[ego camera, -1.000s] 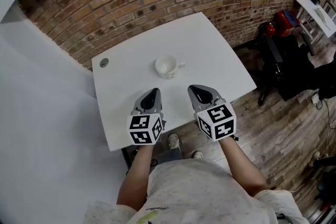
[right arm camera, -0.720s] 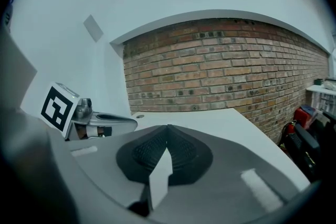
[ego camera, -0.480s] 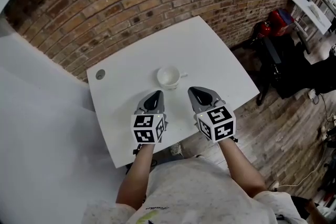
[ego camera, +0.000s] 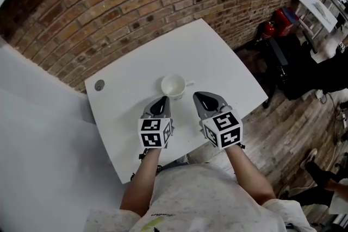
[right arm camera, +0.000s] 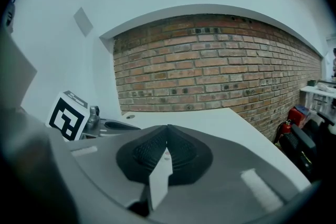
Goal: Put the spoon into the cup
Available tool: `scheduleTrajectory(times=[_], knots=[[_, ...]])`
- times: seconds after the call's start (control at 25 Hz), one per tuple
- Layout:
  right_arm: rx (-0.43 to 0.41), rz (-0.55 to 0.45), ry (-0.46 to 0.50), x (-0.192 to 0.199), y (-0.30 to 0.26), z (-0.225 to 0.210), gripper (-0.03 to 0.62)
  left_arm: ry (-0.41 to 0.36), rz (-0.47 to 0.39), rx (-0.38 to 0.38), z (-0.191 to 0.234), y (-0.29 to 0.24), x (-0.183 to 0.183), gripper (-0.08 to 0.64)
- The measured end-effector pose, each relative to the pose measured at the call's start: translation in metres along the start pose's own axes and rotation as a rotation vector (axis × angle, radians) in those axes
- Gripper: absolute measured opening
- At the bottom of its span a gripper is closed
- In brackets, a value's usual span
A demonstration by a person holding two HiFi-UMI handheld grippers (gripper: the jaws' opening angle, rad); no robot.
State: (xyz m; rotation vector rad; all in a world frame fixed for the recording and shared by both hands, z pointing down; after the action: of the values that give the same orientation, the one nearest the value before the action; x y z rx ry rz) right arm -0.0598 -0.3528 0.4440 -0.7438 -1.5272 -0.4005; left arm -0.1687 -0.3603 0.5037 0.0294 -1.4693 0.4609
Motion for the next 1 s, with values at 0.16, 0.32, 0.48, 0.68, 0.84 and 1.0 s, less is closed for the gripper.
scheduleTrajectory(times=[0.16, 0.32, 0.48, 0.68, 0.84, 1.0], knots=[[0.008, 0.002, 0.001, 0.000, -0.006, -0.002, 0.009, -0.001, 0.015, 0.007, 0.005, -0.008, 0.004, 0.005], [0.010, 0.004, 0.001, 0.000, -0.010, -0.003, 0.009, -0.004, 0.028, 0.009, 0.007, -0.013, 0.007, 0.005], [0.013, 0.008, 0.001, 0.000, -0.012, -0.003, 0.009, -0.014, 0.037, 0.007, 0.010, -0.016, 0.010, 0.005], [0.017, 0.011, 0.006, 0.000, -0.008, -0.003, 0.009, -0.018, 0.042, 0.010, 0.008, -0.017, 0.011, 0.006], [0.022, 0.015, 0.003, 0.002, -0.008, -0.005, 0.009, -0.009, 0.033, 0.013, 0.009, -0.019, 0.010, 0.040], [0.021, 0.014, 0.001, 0.003, -0.006, -0.002, 0.009, -0.002, 0.029, 0.025, 0.006, -0.017, 0.010, 0.071]])
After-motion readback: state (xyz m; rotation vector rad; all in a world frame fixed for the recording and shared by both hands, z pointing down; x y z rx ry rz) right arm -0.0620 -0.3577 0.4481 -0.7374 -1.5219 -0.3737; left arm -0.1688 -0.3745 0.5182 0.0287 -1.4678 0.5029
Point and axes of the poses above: the fingertips, and each gripper's own axes: y backward along the fingers, z to its left, x out of its underside, the point moved 1 cm from there along y, backward along the fingers, and after that the axes turned 9 degrees about -z, right-handed, at the moved point
